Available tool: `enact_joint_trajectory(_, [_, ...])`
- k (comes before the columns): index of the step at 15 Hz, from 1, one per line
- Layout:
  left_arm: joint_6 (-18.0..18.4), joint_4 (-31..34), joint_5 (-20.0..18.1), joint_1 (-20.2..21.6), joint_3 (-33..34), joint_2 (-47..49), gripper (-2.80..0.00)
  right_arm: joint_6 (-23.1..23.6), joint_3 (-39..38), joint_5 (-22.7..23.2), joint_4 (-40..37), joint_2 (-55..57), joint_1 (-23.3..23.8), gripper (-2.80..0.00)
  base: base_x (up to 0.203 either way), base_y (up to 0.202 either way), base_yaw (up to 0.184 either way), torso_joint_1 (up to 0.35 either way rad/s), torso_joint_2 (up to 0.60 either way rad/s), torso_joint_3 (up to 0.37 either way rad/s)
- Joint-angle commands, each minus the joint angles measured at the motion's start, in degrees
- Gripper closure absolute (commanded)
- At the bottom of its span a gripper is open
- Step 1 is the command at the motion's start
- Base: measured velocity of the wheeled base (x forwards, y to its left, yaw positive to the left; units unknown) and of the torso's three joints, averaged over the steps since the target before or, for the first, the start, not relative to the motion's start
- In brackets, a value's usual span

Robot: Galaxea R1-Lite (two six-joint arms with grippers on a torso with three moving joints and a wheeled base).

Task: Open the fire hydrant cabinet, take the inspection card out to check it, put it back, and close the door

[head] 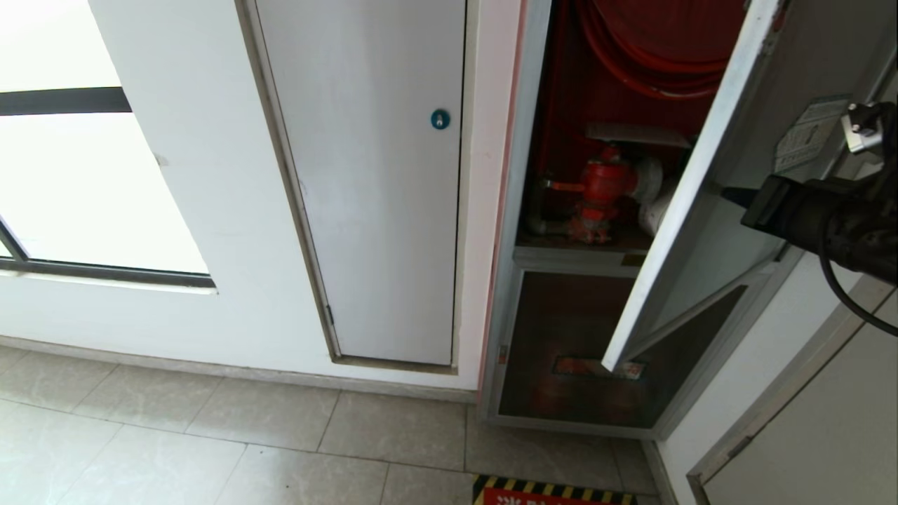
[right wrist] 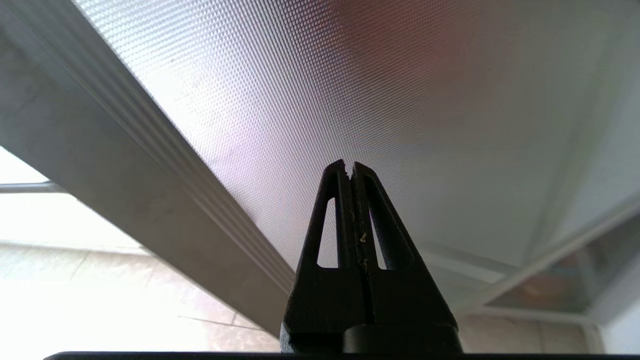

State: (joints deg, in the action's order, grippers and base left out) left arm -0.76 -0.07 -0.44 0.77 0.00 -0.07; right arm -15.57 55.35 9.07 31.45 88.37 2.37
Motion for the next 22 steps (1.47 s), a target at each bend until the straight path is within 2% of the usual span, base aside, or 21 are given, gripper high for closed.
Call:
enact_joint_trajectory(1, [0.0,0.0,0.0,0.0,0.0,0.1,0.00,-0.1,6.9,-0.1,0.3,9.1,-1.6,0.00,0.000,0.000,0.000,0.000,0.00,0.000])
enact_joint_trajectory(8, [0.0,0.0,0.0,0.0,0.0,0.1,0.00,-0.1,34.8,-0.8,0.3,32.8,-2.2,0.00,0.000,0.000,0.000,0.000,0.00,0.000])
enact_joint_trajectory(14, [0.0,0.0,0.0,0.0,0.0,0.1,0.00,0.1,50.4,-1.3,-0.2,43.8,-2.3,0.00,0.000,0.000,0.000,0.000,0.00,0.000])
enact_joint_trajectory(16, [0.0,0.0,0.0,0.0,0.0,0.1,0.00,0.1,55.5,-1.7,-2.4,46.5,-2.3,0.00,0.000,0.000,0.000,0.000,0.00,0.000])
enact_joint_trajectory(17, [0.0,0.0,0.0,0.0,0.0,0.1,0.00,0.2,57.0,-1.8,-4.5,47.5,-2.3,0.00,0.000,0.000,0.000,0.000,0.00,0.000])
enact_joint_trajectory(22, [0.0,0.0,0.0,0.0,0.0,0.1,0.00,0.5,56.7,-1.9,-5.2,45.9,-2.3,0.00,0.000,0.000,0.000,0.000,0.00,0.000])
